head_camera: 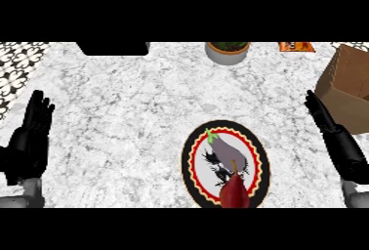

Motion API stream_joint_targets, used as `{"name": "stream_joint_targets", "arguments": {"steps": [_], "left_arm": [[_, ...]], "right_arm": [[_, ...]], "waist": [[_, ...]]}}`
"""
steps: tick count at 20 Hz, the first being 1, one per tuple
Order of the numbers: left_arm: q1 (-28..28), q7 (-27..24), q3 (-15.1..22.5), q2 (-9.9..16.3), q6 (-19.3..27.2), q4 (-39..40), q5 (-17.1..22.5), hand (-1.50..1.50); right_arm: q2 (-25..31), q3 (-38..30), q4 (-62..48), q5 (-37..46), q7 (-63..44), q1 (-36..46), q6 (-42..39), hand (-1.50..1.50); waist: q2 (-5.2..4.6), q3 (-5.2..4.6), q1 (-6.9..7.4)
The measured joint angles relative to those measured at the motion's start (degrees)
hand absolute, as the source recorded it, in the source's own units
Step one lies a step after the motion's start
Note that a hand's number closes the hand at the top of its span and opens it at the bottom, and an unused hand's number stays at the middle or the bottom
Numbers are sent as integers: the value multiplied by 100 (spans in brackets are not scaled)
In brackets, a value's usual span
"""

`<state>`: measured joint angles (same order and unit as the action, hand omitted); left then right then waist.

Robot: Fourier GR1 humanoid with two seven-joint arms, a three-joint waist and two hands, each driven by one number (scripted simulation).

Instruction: Pick the eggplant from the plate and place it in the cardboard box

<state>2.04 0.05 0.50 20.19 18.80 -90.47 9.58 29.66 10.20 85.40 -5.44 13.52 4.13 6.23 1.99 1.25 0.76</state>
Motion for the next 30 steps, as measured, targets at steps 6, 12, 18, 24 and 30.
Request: {"name": "stream_joint_targets", "arguments": {"steps": [6,12,18,24,30], "left_arm": [[183,23,536,371,-469,251,-567,0],[328,-8,990,409,-872,771,-898,0],[462,-66,1152,292,-951,1145,-1090,0],[518,-98,1170,227,-980,1274,-1173,0],[444,-234,1129,208,-1025,1365,-1248,0]], "right_arm": [[680,-283,-446,-448,226,693,-1337,-150],[833,-675,-1343,53,884,906,-957,-150],[1540,-150,-1006,877,1436,1078,-1589,-150],[2071,447,245,1433,-17,1389,-2239,-150],[2058,819,1620,1211,-2118,1806,-3108,-150]], "waist": [[-202,-90,-29],[-236,-92,-106],[-208,-125,-109],[-171,-142,-124],[-164,-143,-105]]}}
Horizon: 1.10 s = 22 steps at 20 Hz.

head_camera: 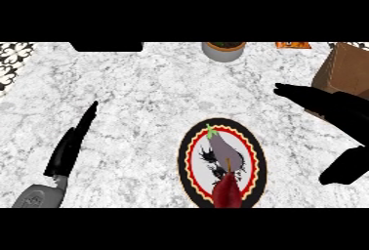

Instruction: Pick the eggplant from the plate and place it in the cardboard box

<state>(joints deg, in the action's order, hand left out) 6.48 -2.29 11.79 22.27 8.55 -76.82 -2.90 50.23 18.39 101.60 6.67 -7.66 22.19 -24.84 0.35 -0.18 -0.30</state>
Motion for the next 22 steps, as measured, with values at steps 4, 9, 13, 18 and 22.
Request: {"name": "stream_joint_targets", "arguments": {"steps": [4,9,13,18,22], "left_arm": [[103,-93,-86,-2,-102,134,-4,0],[228,-12,-165,-40,-230,155,-11,0],[321,57,-201,-134,-239,208,-134,0],[313,46,-302,-229,-304,220,-232,0],[222,88,-424,-249,-429,85,-250,0]], "right_arm": [[-262,366,462,8,-1282,343,-438,-150],[-857,824,680,259,-2665,755,-783,-150],[-1394,1065,466,554,-3240,973,-1064,-150],[-1960,1110,46,848,-3482,1013,-1304,-150],[-2309,1092,-191,1142,-3411,850,-1399,-150]], "waist": [[-15,2,31],[-24,7,58],[-33,11,62],[-36,14,61],[-35,16,59]]}}
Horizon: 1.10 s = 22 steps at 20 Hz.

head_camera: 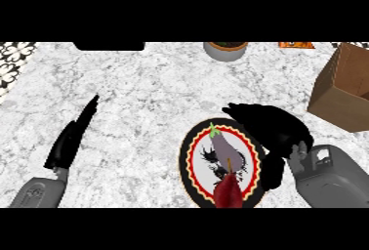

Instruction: Pick the eggplant from the plate and place it in the cardboard box

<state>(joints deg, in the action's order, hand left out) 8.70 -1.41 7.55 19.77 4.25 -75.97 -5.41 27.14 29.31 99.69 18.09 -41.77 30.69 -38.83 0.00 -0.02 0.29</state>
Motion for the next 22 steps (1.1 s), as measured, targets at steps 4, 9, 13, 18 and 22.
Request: {"name": "stream_joint_targets", "arguments": {"steps": [4,9,13,18,22], "left_arm": [[66,-40,-106,-58,-64,91,-129,0],[-168,31,-103,-191,-68,-180,-279,0],[-86,-64,-232,-261,-145,5,-347,0],[-9,38,-334,-349,-228,-47,-439,0],[-121,-166,-436,-383,-314,31,-503,0]], "right_arm": [[-369,93,-299,540,203,-74,2,-150],[-515,93,-509,1261,817,-180,252,-150],[-618,78,-803,1758,1303,-223,339,-150],[-917,50,-1116,2135,1483,-314,199,-150],[-1212,55,-1459,2515,1649,-351,252,-150]], "waist": [[-2,1,-5],[-1,2,2],[-2,2,-7],[-1,2,-8],[-2,2,-6]]}}
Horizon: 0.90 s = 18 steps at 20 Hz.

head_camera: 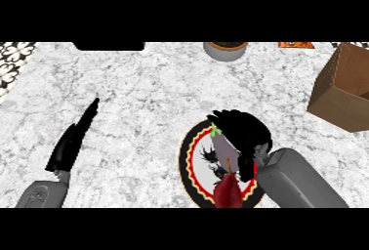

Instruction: Pick the eggplant from the plate and place it in the cardboard box

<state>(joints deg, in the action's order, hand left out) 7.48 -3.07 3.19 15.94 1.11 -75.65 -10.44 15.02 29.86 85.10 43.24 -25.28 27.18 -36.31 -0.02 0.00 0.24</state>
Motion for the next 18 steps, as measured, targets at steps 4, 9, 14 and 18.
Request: {"name": "stream_joint_targets", "arguments": {"steps": [4,9,14,18], "left_arm": [[4,65,-85,-58,-73,-113,-58,0],[-18,173,-133,-129,-141,-232,-192,0],[93,105,-236,-218,-174,-41,-291,0],[-9,75,-284,-250,-239,-131,-341,0]], "right_arm": [[-112,-98,-229,381,199,-25,16,-150],[-376,-186,-591,785,451,-41,116,-150],[-632,-282,-860,1036,663,-143,159,-150],[-715,-374,-1152,1234,943,-208,272,-150]], "waist": [[2,0,-1],[1,0,-3],[1,0,-8],[1,0,-5]]}}
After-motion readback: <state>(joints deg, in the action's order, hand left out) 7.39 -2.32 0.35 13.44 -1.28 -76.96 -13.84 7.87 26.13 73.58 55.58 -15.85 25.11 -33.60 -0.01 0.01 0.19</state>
